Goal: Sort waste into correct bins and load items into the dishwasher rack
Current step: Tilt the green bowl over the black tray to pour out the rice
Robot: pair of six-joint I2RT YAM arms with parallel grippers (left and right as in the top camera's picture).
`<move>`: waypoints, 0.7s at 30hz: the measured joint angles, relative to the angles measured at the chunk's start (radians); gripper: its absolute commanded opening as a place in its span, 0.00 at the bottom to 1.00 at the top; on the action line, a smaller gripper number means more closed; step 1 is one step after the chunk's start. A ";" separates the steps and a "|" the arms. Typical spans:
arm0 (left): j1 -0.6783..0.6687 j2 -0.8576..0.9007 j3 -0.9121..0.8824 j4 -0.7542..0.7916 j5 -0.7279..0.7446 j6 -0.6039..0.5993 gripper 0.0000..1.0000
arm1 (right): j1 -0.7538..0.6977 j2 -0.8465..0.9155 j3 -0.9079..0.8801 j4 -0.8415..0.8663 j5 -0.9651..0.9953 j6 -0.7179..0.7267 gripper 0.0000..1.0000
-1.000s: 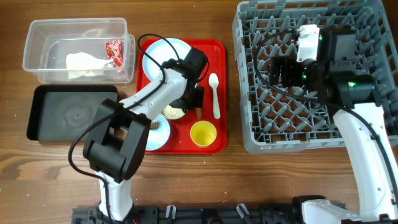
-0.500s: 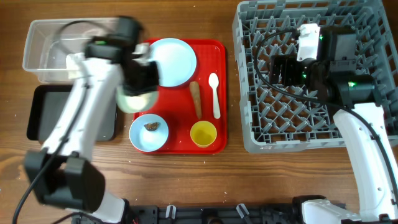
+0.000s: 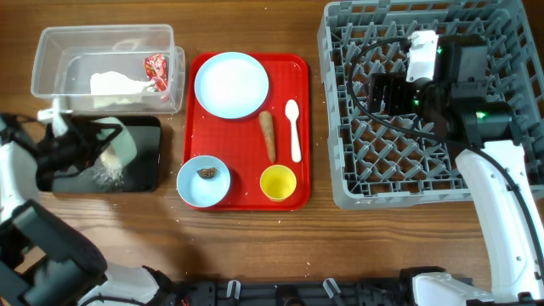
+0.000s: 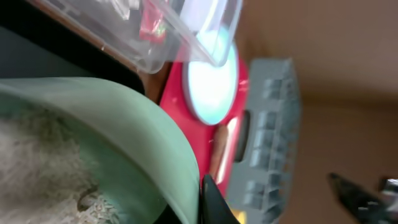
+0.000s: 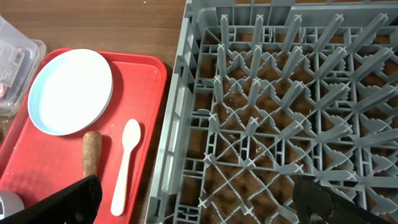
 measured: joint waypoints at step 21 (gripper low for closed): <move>0.147 0.172 -0.017 0.043 0.523 -0.336 0.04 | 0.000 0.000 0.000 -0.023 -0.003 0.000 1.00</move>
